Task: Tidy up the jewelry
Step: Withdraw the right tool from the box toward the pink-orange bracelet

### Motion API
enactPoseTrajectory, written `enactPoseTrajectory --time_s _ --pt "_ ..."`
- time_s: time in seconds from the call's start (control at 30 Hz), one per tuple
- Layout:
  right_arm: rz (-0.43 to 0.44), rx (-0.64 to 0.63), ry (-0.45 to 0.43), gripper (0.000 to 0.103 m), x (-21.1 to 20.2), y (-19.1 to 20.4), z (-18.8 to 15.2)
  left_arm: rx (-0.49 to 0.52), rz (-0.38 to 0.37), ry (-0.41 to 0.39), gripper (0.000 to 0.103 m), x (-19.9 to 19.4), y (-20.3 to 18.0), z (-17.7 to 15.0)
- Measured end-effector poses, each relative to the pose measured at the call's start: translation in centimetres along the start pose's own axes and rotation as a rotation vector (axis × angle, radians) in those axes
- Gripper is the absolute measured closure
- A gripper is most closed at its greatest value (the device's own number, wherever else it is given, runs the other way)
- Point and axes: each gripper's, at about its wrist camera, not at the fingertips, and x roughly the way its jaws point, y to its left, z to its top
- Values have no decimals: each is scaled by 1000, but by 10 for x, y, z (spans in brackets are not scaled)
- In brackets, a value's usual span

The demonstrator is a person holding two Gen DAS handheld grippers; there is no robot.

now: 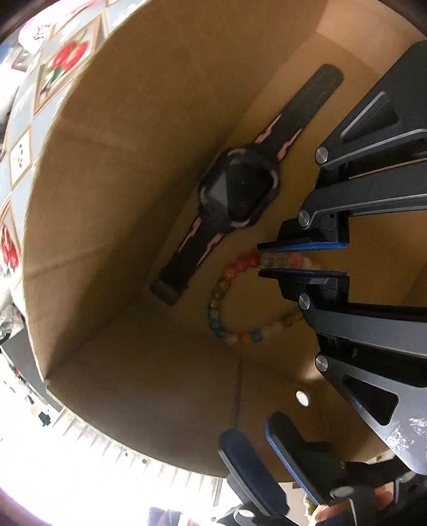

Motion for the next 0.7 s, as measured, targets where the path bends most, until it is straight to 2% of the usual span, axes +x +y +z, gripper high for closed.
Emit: enactPoseTrajectory --time_s 0.07,0.13,0.2,0.33,0.47,0.53,0.57,0.7 --pt "-27 -23 -32 92 -5 7 0 -11 4 -20 86 -6 4 -1" --pt "-41 -37 -59 83 -13 13 -2 -23 8 -42 83 -14 8 -3" --pt "-31 -31 -84 79 -26 15 -8 -30 12 -66 78 -24 11 -8" --pt "-23 -35 -206 77 -77 21 -33 -60 11 -115 67 -43 16 -20" --pt "1 -21 -381 71 -141 26 -81 -121 4 -162 57 -61 26 -41" --pt "8 -3 -487 70 -175 29 -124 -160 5 -205 57 -74 30 -59" --pt "21 3 -511 70 -183 30 -129 -165 -7 -227 56 -80 29 -66" --pt "142 27 -593 70 -201 32 -206 -160 -63 -338 52 -104 15 -107"
